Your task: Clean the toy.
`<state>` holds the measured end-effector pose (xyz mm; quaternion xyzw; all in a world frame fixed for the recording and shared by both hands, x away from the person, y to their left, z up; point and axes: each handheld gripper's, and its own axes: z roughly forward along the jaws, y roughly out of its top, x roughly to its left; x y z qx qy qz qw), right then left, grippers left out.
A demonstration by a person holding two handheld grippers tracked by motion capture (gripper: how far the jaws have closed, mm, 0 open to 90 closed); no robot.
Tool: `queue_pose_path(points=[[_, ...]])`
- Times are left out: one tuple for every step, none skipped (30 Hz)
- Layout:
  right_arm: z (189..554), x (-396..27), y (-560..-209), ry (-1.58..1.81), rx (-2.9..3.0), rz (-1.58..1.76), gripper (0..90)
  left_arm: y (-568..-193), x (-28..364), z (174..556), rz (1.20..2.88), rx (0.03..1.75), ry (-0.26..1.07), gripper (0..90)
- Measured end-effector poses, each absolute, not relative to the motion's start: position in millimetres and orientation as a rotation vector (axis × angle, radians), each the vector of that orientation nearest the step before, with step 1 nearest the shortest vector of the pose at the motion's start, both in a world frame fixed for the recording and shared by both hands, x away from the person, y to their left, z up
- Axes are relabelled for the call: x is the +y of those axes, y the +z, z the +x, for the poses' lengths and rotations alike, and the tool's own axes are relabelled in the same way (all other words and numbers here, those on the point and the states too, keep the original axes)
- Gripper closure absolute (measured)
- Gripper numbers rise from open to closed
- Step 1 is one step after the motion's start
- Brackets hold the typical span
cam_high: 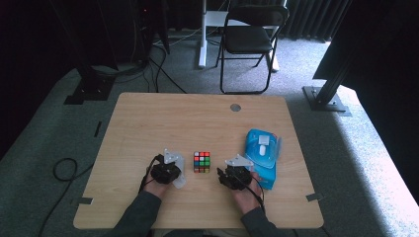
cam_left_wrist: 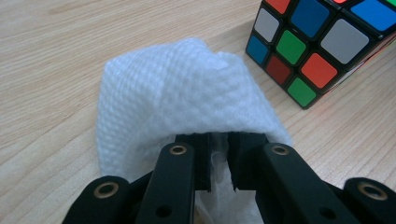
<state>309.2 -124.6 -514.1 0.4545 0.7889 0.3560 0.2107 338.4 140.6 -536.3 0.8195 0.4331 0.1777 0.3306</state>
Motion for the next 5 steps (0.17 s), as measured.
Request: queue_pose_path(points=[[309.0, -126.4, -516.5, 0.98, 2.197, 1.272, 54.0, -536.4, 139.7, 338.0, 2.149, 1.125, 0.474, 81.0], [309.8, -128.5, -518.3, 0.971, 2.196, 1.285, 54.0, -536.3, 139.0, 337.6, 2.154, 1.121, 0.484, 80.9], [311.2, -130.3, -519.5, 0.97, 2.191, 1.294, 54.0, -536.3, 138.7, 337.6, 2.158, 1.118, 0.489, 80.8], [312.1, -131.4, -520.0, 0.97, 2.189, 1.303, 54.0, -536.3, 138.6, 337.7, 2.157, 1.118, 0.489, 80.7], [312.9, -132.2, -520.2, 0.968, 2.187, 1.3, 54.0, -536.5, 138.7, 338.0, 2.154, 1.12, 0.488, 80.4]])
